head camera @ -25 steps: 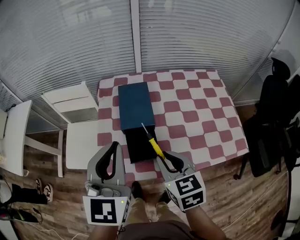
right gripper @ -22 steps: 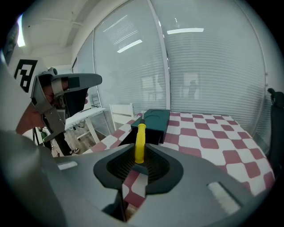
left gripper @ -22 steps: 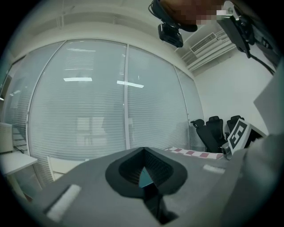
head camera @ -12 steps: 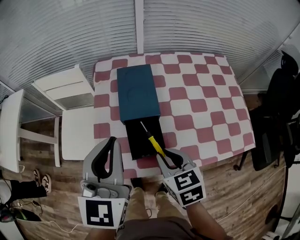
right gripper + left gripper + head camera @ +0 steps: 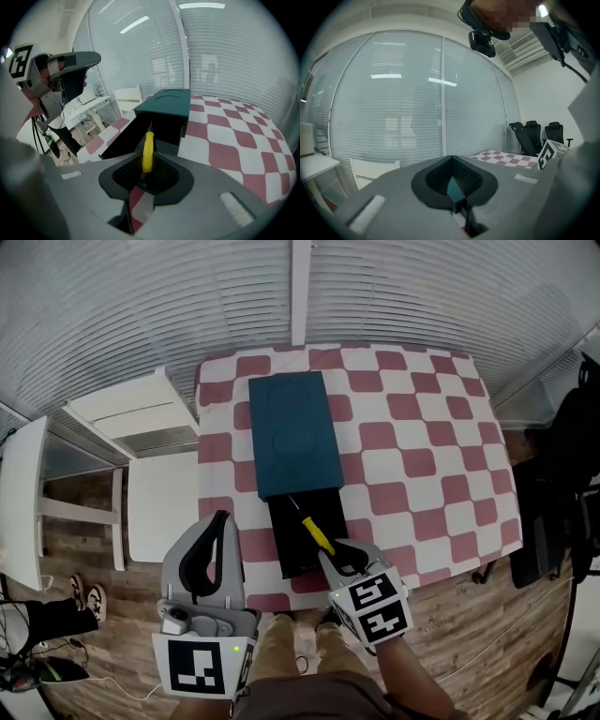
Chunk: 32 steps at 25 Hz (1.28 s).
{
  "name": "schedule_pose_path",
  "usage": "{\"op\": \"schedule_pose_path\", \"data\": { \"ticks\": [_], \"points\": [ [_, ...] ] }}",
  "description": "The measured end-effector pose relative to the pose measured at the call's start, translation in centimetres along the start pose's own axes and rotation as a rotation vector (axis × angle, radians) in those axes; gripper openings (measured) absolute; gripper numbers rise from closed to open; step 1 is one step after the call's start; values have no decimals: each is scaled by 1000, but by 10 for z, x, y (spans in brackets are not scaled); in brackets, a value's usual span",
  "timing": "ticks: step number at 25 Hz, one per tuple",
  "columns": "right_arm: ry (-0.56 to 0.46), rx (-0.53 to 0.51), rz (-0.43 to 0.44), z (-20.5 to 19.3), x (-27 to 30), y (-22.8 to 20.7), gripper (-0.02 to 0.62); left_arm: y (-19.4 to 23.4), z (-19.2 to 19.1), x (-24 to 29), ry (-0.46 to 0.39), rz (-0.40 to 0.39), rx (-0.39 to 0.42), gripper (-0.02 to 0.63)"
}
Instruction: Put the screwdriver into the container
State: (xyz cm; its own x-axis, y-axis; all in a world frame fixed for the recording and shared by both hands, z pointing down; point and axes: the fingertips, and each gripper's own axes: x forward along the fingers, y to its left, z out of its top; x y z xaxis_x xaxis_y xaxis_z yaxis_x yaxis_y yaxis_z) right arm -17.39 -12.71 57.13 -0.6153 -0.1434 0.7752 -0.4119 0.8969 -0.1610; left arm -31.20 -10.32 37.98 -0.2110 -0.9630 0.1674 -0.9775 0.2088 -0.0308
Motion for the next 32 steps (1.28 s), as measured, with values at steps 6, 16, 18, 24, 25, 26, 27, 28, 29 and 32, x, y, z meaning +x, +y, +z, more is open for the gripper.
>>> {"op": "schedule_pose_path", "data": {
  "ticks": [6,16,18,24,25,26,27,28,29,32],
  "points": [
    [48,-35,-11,2,6,3,91,12,-1,7,3,3,-3,0],
    [-3,4,22,7,3,6,140,5,5,7,-13,-19,-2,0],
    [-50,18,24,15,-5,6,140,1,9,4,-19,-22,2,0],
    [-268,34,12,57,-59,2,119,-24,37,-12,-73,-44,20,0],
    [-322,37,17,66,-73,2,112,-30,43,-15,-84,-49,21,0],
    [-383,40,25,77,-88,3,97,-36,48,-18,-94,-55,21,0],
    [-448,42,33,88,-104,4,72,-43,54,-21,-104,-62,20,0],
    [-514,41,37,99,-120,4,49,-49,61,-23,-117,-70,21,0],
    [-577,31,29,112,-137,2,33,-56,68,-24,-136,-80,27,0],
    [-713,-57,-69,143,-185,-6,26,-74,94,-25,-198,-105,56,0]
  ]
}}
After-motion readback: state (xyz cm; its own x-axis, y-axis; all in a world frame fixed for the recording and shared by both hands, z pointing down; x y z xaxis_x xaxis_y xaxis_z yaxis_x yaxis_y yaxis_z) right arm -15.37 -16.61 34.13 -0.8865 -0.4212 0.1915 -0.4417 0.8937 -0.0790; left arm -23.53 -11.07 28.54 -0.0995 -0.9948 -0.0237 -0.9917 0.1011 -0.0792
